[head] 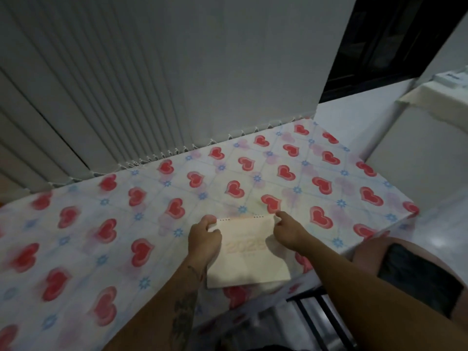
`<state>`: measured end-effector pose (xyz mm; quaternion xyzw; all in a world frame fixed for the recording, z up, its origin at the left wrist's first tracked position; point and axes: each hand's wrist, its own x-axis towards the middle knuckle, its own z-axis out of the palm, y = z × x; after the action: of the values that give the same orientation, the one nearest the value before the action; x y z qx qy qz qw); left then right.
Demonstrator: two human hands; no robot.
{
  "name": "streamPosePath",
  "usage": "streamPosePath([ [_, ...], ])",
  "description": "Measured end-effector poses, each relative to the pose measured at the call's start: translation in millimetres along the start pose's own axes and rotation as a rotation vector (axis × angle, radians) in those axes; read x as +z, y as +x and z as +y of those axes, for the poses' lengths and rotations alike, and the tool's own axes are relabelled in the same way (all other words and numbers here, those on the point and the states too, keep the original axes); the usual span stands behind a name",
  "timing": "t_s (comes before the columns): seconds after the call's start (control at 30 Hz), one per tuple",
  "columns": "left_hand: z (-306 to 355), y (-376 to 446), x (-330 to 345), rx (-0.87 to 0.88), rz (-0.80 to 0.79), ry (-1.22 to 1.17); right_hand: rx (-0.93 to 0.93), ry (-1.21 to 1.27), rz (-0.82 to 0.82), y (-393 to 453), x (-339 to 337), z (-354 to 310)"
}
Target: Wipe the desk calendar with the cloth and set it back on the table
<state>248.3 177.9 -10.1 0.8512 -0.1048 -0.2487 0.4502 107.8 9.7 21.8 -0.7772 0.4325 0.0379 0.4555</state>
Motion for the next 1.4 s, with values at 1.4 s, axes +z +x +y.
streamPosePath([
  [1.4, 79, 7, -102, 0.146, 0.393, -0.447, -0.396, 0.362, 0.190, -1, -10, -123],
])
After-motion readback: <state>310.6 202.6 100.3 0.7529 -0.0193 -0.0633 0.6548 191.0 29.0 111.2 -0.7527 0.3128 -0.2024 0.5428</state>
